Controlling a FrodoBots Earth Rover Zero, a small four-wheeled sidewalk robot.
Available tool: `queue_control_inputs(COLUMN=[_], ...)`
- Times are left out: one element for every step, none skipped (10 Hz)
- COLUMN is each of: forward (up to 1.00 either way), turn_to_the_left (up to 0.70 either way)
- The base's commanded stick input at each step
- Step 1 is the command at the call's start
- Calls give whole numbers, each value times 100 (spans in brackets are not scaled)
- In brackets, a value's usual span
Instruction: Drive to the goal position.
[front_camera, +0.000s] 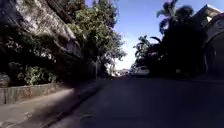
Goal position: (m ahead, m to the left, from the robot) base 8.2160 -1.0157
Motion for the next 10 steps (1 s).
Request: queue_control_inputs(forward=[100, 100, 100, 100, 100, 100, 100, 100, 100, 100], turn_to_the_left=[0, 0, 0, 0, 0, 0, 0, 0, 0, 0])
